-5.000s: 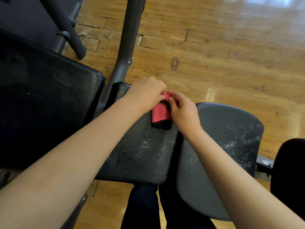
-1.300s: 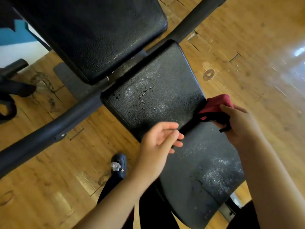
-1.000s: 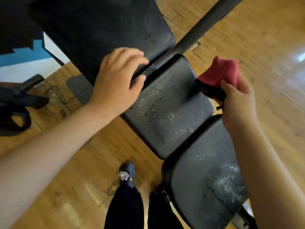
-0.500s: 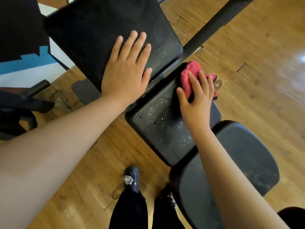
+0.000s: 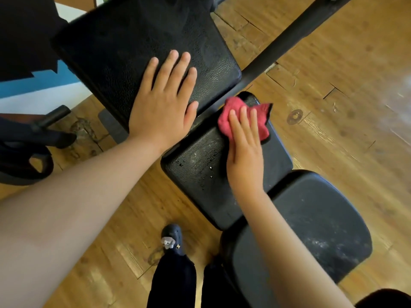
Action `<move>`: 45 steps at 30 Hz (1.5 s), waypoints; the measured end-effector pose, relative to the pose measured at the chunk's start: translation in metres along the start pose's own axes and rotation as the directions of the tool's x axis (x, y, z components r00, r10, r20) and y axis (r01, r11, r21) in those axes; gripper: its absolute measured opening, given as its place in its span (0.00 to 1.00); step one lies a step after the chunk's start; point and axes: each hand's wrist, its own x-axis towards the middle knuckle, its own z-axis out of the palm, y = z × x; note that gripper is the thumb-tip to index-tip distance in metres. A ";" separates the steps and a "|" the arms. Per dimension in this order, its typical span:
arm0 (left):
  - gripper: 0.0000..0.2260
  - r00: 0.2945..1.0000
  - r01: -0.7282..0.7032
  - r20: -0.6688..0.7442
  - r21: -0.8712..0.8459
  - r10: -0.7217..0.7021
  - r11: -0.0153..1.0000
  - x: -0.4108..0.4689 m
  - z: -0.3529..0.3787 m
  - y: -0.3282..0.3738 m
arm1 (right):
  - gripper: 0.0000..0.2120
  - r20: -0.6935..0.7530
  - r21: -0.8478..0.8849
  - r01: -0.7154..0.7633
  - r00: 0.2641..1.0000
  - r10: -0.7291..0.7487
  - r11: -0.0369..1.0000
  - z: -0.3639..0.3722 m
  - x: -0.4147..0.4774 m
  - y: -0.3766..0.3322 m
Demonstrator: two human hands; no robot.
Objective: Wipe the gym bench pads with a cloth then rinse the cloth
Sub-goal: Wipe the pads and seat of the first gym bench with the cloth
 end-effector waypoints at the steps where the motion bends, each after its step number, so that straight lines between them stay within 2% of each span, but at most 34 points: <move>1: 0.25 1.000 -0.001 -0.001 0.003 0.001 1.000 0.000 0.000 0.000 | 0.24 -0.011 -0.004 -0.020 1.000 0.020 1.000 -0.003 0.016 0.007; 5: 0.25 1.000 0.004 0.008 -0.006 -0.004 1.000 0.000 -0.001 0.001 | 0.23 -0.074 0.038 -0.138 0.987 0.141 0.990 -0.006 0.034 0.007; 9: 0.26 1.000 0.013 0.011 0.000 -0.013 1.000 0.001 -0.001 0.000 | 0.28 -0.003 0.011 -0.101 0.995 0.101 0.995 -0.001 -0.033 -0.002; 11: 0.26 1.000 0.014 0.014 0.008 -0.014 1.000 0.001 0.000 0.000 | 0.28 0.028 -0.017 -0.104 0.994 0.105 0.994 -0.004 -0.035 0.003; 16: 0.25 1.000 0.010 0.005 0.025 -0.010 1.000 0.000 0.001 0.000 | 0.28 -0.053 -0.037 -0.158 0.986 0.156 0.987 -0.008 0.023 0.014; 19: 0.25 1.000 0.012 0.009 0.019 -0.012 1.000 0.000 0.000 0.001 | 0.27 -0.064 -0.009 -0.191 0.980 0.190 0.982 -0.001 -0.009 0.005; 22: 0.26 1.000 0.012 0.012 0.023 -0.012 1.000 -0.001 -0.001 0.000 | 0.29 -0.010 -0.016 -0.185 0.983 0.185 0.983 -0.001 -0.056 0.001; 24: 0.26 1.000 0.009 0.006 0.031 -0.009 0.999 -0.001 0.000 0.000 | 0.28 0.010 -0.021 -0.175 0.984 0.176 0.984 -0.006 -0.046 0.012; 28: 0.26 1.000 -0.006 0.013 0.050 0.005 0.999 -0.001 0.001 0.000 | 0.24 -0.083 0.005 -0.269 0.960 0.268 0.963 -0.010 0.002 0.028; 31: 0.26 1.000 0.001 0.011 0.047 -0.002 0.999 -0.001 0.002 -0.001 | 0.25 -0.091 -0.017 -0.251 0.964 0.249 0.968 -0.007 -0.019 0.024; 36: 0.27 1.000 -0.002 0.005 0.031 0.001 1.000 0.000 0.001 0.000 | 0.26 -0.022 -0.034 -0.236 0.972 0.235 0.971 -0.012 -0.069 0.027; 41: 0.27 1.000 0.000 -0.002 0.016 0.000 1.000 -0.001 0.000 0.000 | 0.24 -0.121 0.022 -0.342 0.932 0.342 0.939 -0.014 -0.027 0.044; 45: 0.27 1.000 0.006 -0.001 0.002 -0.006 1.000 0.000 0.001 0.000 | 0.26 -0.110 0.014 -0.335 0.936 0.335 0.942 -0.007 -0.066 0.034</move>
